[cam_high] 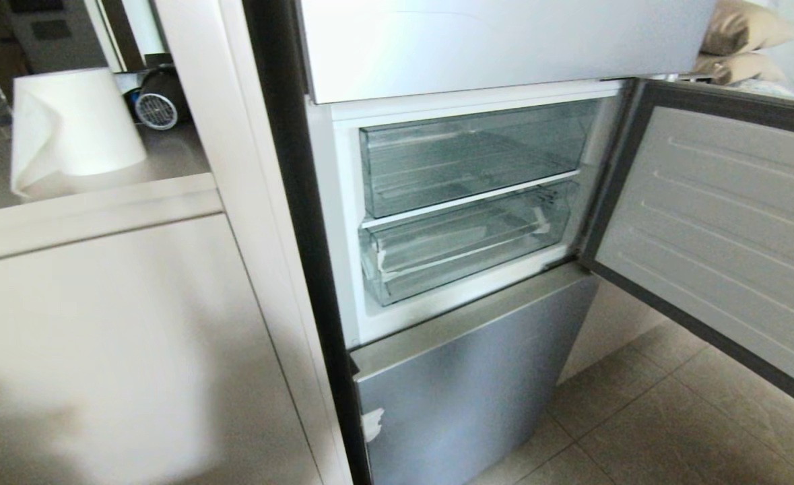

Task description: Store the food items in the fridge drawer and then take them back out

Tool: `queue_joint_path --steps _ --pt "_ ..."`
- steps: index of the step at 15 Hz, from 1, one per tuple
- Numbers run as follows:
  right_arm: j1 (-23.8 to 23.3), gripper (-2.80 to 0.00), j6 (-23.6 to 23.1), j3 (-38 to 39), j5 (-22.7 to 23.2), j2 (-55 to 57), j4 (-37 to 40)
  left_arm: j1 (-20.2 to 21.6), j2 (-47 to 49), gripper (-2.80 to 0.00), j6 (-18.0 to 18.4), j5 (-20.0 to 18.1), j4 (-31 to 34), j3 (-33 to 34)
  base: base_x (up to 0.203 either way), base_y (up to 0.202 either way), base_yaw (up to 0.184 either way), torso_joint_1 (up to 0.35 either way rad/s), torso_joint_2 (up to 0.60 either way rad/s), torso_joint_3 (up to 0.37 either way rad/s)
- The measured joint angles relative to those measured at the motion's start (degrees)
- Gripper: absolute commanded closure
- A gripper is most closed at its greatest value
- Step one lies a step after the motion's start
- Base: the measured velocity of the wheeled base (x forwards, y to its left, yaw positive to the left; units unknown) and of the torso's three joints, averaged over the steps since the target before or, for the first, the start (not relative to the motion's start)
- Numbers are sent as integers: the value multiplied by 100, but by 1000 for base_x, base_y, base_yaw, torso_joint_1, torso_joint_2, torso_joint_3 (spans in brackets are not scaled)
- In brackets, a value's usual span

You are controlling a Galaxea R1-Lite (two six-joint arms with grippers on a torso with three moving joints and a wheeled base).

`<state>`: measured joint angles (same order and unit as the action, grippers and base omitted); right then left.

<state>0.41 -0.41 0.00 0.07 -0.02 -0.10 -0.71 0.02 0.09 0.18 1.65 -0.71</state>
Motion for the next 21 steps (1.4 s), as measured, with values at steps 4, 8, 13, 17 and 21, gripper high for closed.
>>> queue_joint_path --steps 4,8,13,17,21 --pt "0 0 -1 0 0 0 2 0 0 0 1 0 0 0 2 -7 175 2 2 2" --pt "0 0 -1 0 -1 0 2 0 0 0 1 0 0 0 1 -6 175 2 1 6" --pt "0 0 -24 0 5 0 5 0 0 0 1 2 0 0 1 -3 99 2 1 1" --pt "-3 0 -257 0 61 0 7 -4 0 0 1 0 0 0 0 0 0 0 0 0" --pt "2 0 28 -345 437 218 73 0 0 0 1 2 2 0 0 0 0 0 0 0"
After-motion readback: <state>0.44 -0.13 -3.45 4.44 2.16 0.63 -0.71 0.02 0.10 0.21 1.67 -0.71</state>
